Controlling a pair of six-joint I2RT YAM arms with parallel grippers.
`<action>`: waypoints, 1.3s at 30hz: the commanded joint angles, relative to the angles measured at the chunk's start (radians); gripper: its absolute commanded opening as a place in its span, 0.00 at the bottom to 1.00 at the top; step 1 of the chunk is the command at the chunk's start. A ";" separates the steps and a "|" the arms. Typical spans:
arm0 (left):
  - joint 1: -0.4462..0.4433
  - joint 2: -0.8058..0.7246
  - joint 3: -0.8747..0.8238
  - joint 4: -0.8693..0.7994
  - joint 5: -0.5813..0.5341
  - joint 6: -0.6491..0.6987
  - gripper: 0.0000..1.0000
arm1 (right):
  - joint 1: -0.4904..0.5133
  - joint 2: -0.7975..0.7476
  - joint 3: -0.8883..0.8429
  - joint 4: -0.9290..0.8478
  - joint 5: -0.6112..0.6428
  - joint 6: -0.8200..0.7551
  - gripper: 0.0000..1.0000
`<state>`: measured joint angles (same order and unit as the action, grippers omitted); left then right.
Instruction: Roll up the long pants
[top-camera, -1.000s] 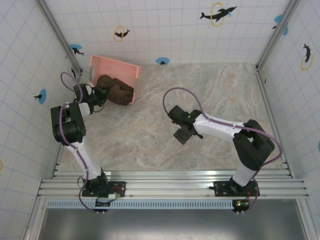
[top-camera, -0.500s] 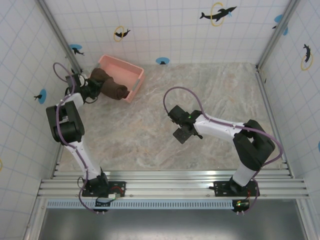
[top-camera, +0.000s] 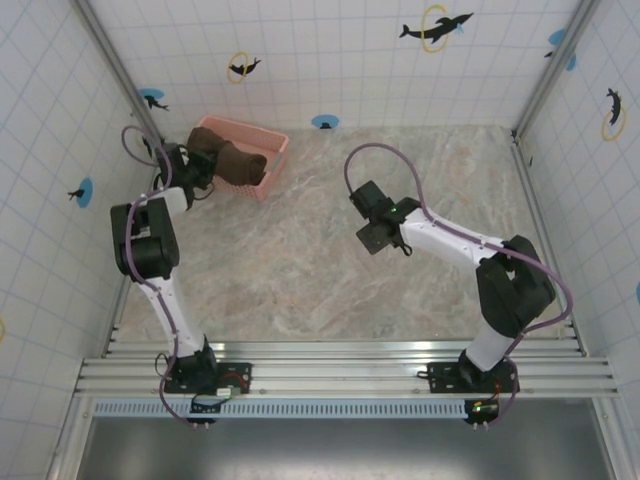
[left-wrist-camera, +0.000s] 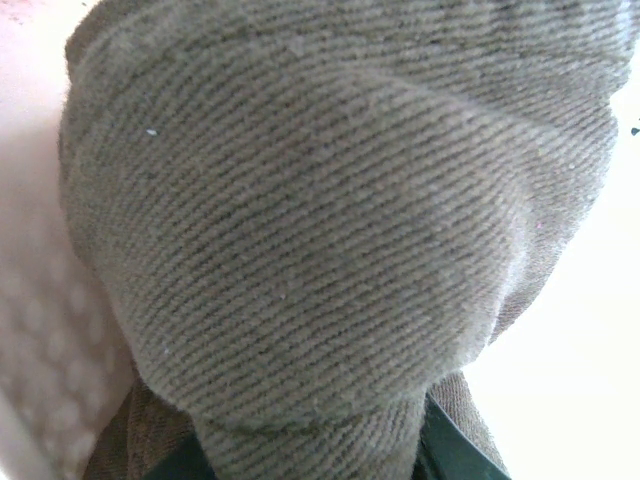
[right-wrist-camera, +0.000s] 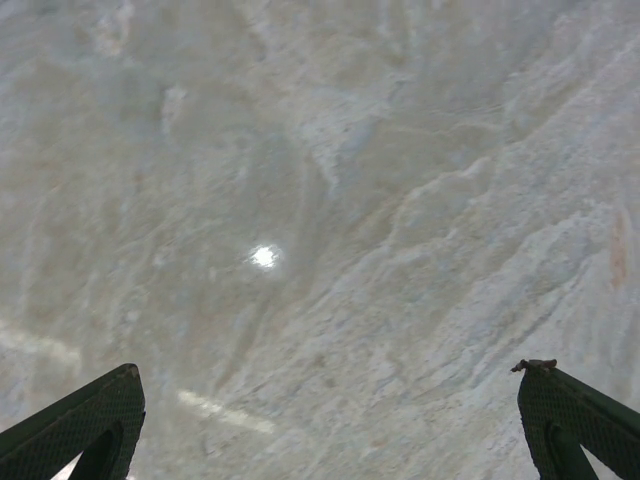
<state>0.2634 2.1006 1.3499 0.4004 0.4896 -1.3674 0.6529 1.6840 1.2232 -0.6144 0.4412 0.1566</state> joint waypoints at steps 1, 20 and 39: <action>-0.031 0.030 0.082 0.089 -0.081 -0.031 0.00 | -0.019 0.023 0.048 0.011 0.001 -0.012 0.99; -0.144 0.070 0.285 -0.743 -0.214 0.450 0.00 | -0.035 -0.021 -0.023 0.047 -0.092 -0.029 0.99; -0.448 -0.051 0.013 -0.997 -0.268 0.674 0.00 | -0.036 -0.201 -0.109 0.030 -0.119 -0.017 0.99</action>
<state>-0.1909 2.0151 1.4620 -0.3656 0.2859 -0.7910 0.6224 1.5181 1.1469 -0.5842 0.3279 0.1295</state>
